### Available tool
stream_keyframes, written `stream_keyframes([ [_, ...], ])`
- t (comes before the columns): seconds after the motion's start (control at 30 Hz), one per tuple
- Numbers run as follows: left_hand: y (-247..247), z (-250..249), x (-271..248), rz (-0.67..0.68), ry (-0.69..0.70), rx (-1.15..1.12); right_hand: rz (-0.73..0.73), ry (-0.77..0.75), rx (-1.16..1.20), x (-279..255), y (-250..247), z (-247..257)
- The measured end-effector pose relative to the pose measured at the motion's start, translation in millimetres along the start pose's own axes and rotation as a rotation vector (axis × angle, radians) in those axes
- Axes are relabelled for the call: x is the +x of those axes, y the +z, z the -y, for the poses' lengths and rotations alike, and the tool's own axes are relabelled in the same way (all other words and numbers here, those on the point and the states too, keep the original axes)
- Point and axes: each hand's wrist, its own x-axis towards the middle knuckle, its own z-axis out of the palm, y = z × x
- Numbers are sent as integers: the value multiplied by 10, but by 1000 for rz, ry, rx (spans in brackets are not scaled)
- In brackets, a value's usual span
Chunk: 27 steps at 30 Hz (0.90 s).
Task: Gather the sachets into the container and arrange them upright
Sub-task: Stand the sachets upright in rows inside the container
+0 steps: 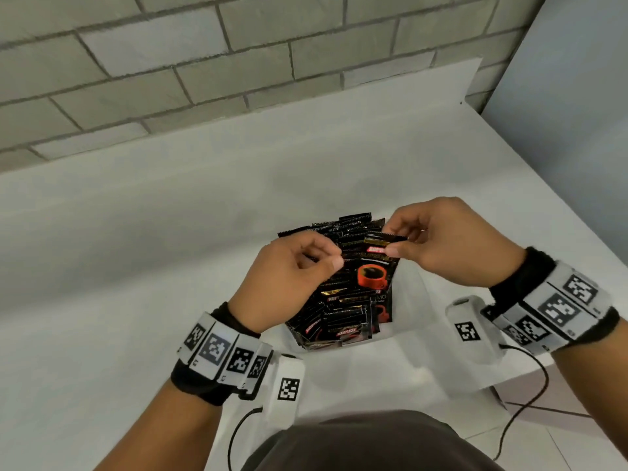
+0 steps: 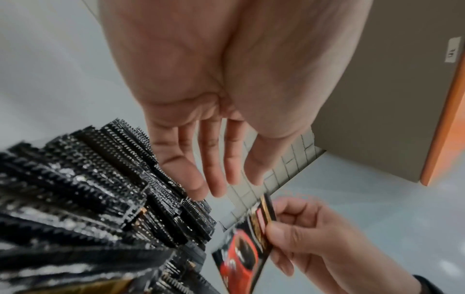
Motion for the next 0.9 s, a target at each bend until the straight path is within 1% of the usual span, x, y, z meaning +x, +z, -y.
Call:
stream_keyframes([
  [0.07, -54, 32, -10, -16, -11, 37, 52, 32, -143, -1, -89, -36],
  [0.13, -90, 49, -32, -25, -9, 74, 115, 54, -236, -8, -101, -46],
  [0.2, -93, 63, -60, -29, 7, 120, 156, 57, -291, -16, -17, -46],
  [0.27, -81, 74, -103, -8, 31, 217, 193, 39, -338, -9, 123, -56],
  [0.33, -69, 78, -158, 64, 74, 356, 218, 23, -359, 18, 260, -95],
  [0.43, -44, 74, -242, 253, 129, 529, 212, 2, -363, 61, 384, -142],
  [0.47, -32, 78, -263, 296, 152, 573, 214, -3, -353, 70, 412, -152],
  [0.6, 101, 95, -300, 395, 267, 710, 233, 2, -372, 79, 475, -190],
  [0.7, 257, 91, -295, 483, 305, 812, 232, 5, -373, 64, 471, -213],
  [0.73, 298, 102, -290, 489, 319, 849, 232, 3, -360, 59, 465, -215],
  [0.8, 342, 145, -269, 458, 347, 896, 229, -1, -347, 53, 461, -221],
  [0.9, 307, 192, -227, 410, 344, 880, 221, 12, -348, 50, 472, -249],
])
